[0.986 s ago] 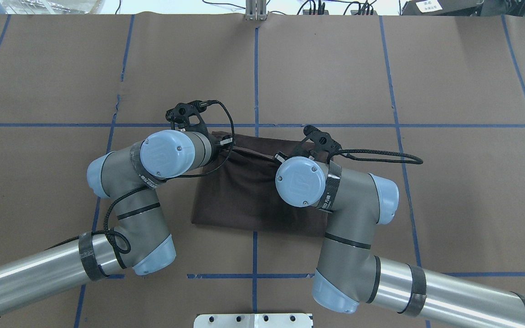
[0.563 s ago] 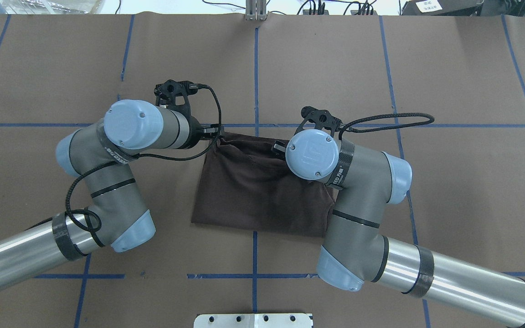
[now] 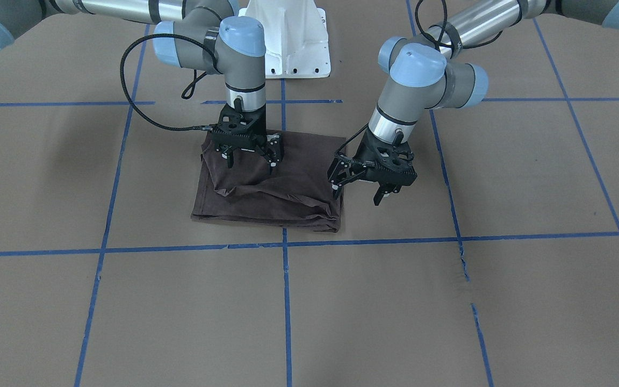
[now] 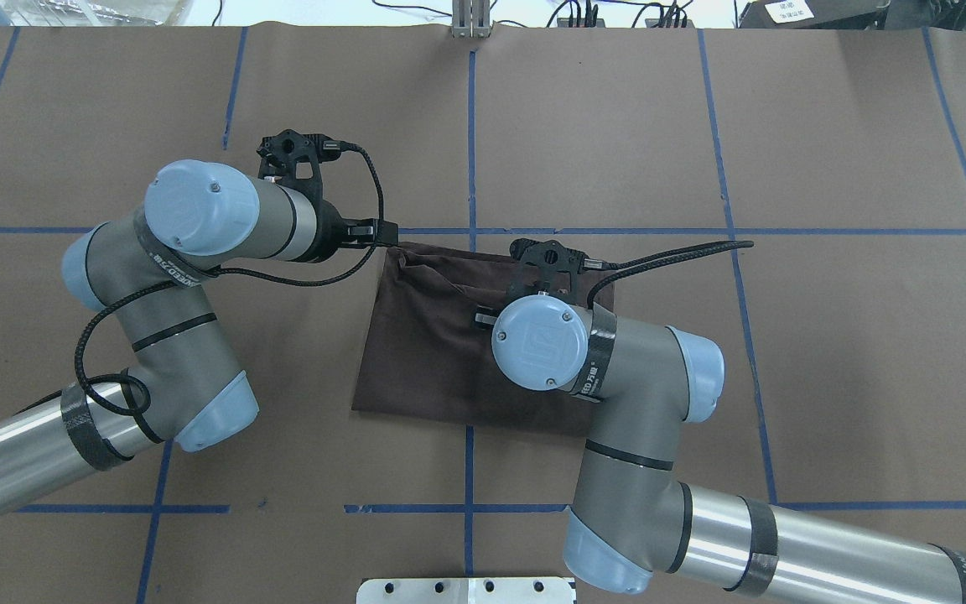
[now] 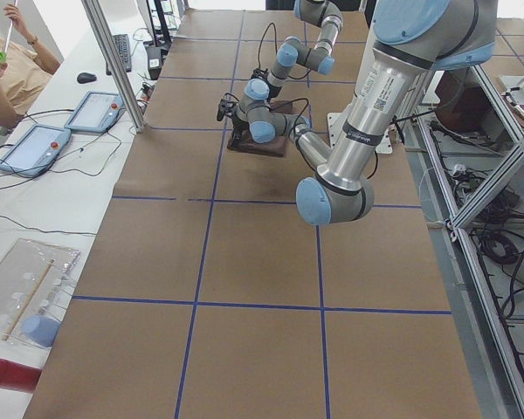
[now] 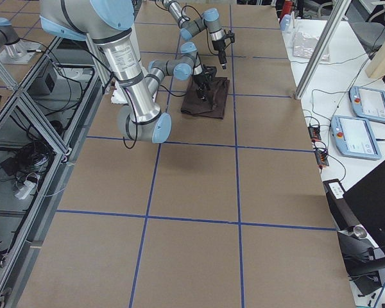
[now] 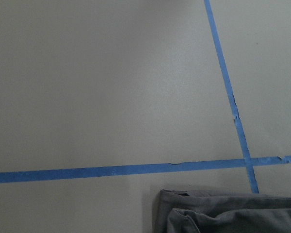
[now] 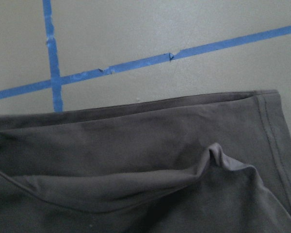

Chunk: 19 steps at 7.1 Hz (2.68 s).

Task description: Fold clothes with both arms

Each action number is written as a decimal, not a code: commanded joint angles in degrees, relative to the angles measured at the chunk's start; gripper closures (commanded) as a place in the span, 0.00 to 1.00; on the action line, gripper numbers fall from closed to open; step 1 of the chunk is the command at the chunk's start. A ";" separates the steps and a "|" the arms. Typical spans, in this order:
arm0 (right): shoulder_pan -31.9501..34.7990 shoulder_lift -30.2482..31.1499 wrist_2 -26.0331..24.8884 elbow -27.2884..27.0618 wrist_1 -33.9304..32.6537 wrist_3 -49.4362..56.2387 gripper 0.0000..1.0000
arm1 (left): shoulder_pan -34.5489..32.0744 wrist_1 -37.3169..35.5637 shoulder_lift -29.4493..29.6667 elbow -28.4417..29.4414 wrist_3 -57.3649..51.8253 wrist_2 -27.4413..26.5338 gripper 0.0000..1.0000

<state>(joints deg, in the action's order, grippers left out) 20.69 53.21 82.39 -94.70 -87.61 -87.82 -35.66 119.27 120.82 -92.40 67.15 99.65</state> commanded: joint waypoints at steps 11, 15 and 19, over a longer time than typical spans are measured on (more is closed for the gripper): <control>20.79 0.31 17.72 3.12 0.25 15.83 0.00 | 9.02 -0.96 3.90 4.67 5.19 -7.78 0.00; 20.79 0.58 17.72 3.03 0.25 15.83 0.00 | 6.06 -0.79 5.75 10.12 4.58 -8.06 0.00; 20.79 0.84 17.63 3.03 0.33 15.83 0.00 | -0.79 -0.09 5.57 14.17 -2.08 -7.89 0.00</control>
<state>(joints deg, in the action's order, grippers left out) 41.48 54.02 100.05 -91.67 -87.28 -72.04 -33.65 118.92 126.48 -78.86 68.19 91.62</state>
